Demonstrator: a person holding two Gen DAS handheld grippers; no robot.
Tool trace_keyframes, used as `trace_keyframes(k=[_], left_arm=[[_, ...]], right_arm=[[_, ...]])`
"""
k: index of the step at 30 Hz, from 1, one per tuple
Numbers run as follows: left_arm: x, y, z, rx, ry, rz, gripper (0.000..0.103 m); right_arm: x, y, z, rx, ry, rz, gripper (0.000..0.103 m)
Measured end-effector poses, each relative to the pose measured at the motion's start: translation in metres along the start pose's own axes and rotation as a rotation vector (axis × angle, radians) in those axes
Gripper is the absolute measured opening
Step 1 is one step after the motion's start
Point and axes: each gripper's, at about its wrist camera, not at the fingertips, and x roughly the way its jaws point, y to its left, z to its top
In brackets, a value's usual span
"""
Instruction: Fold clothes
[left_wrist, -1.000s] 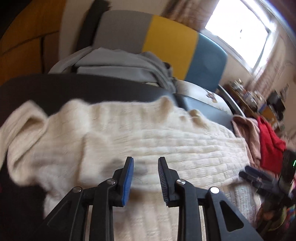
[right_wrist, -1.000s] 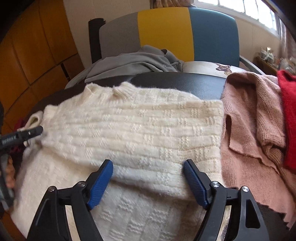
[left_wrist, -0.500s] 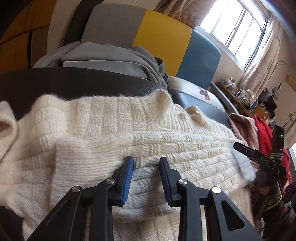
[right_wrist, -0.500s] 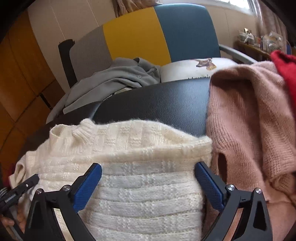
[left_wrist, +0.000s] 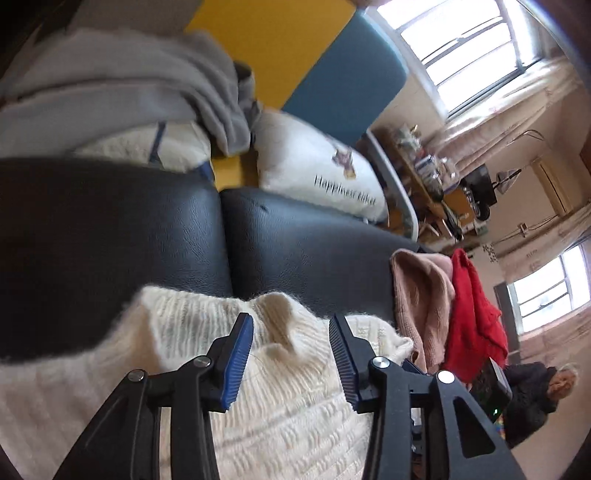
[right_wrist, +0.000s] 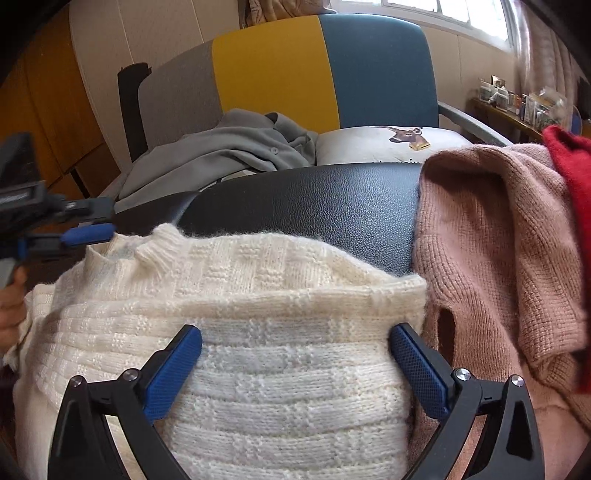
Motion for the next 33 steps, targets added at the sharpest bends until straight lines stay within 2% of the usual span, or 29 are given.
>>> trace_keyframes(k=[2,4,5,7,10,11,13,17,19,21,23,24,25,27,29,30,33], left_arm=[[0.015,-0.002,0.005,0.032,0.076,-0.023,0.044],[0.025,-0.004,0.008,0.069,0.093,0.024,0.044],[0.029,-0.004,0.009,0.08,0.112,0.013,0.044],[0.037,-0.004,0.01,0.089,0.162,-0.046,0.044],[0.043,-0.011,0.011,0.121,0.186,-0.157,0.042],[0.045,-0.014,0.01,0.135,0.182,-0.173,0.031],[0.044,-0.022,0.013,0.145,0.134,-0.203,0.017],[0.049,-0.019,0.022,0.094,0.05,-0.148,0.017],[0.062,-0.013,0.022,0.072,0.085,-0.082,0.016],[0.059,-0.01,0.023,0.038,0.067,-0.083,0.018],[0.043,-0.011,0.022,0.002,0.014,-0.049,0.03],[0.029,-0.015,0.019,0.01,-0.051,-0.015,0.03],[0.009,-0.017,0.014,0.018,-0.114,-0.012,0.032],[-0.032,-0.017,-0.004,0.0,-0.237,-0.021,0.038],[-0.062,-0.01,-0.037,-0.027,-0.339,0.022,0.048],[-0.072,-0.005,-0.06,-0.026,-0.365,0.068,0.048],[-0.08,0.015,-0.112,-0.052,-0.366,0.172,0.048]], right_arm=[[0.0,-0.001,0.0,0.006,-0.006,0.008,0.103],[0.0,-0.002,0.0,0.011,-0.01,0.014,0.103],[0.0,-0.003,0.001,0.013,-0.013,0.016,0.103],[0.0,-0.003,0.001,0.016,-0.016,0.019,0.103],[0.001,-0.003,0.001,0.02,-0.02,0.023,0.103],[0.001,-0.004,0.001,0.021,-0.021,0.025,0.103],[0.001,-0.004,0.001,0.024,-0.024,0.027,0.103],[0.001,-0.005,0.0,0.03,-0.03,0.033,0.103],[0.001,-0.005,0.001,0.031,-0.031,0.034,0.103],[0.001,-0.004,0.001,0.03,-0.027,0.032,0.103],[0.001,-0.004,0.001,0.029,-0.023,0.031,0.103],[0.001,-0.004,0.001,0.028,-0.021,0.03,0.103],[0.001,-0.004,0.002,0.028,-0.019,0.029,0.103],[0.002,-0.003,0.002,0.026,-0.015,0.027,0.103],[0.002,-0.003,0.002,0.025,-0.011,0.025,0.103],[0.002,-0.003,0.003,0.025,-0.009,0.024,0.103],[0.002,-0.002,0.004,0.022,-0.001,0.022,0.103]])
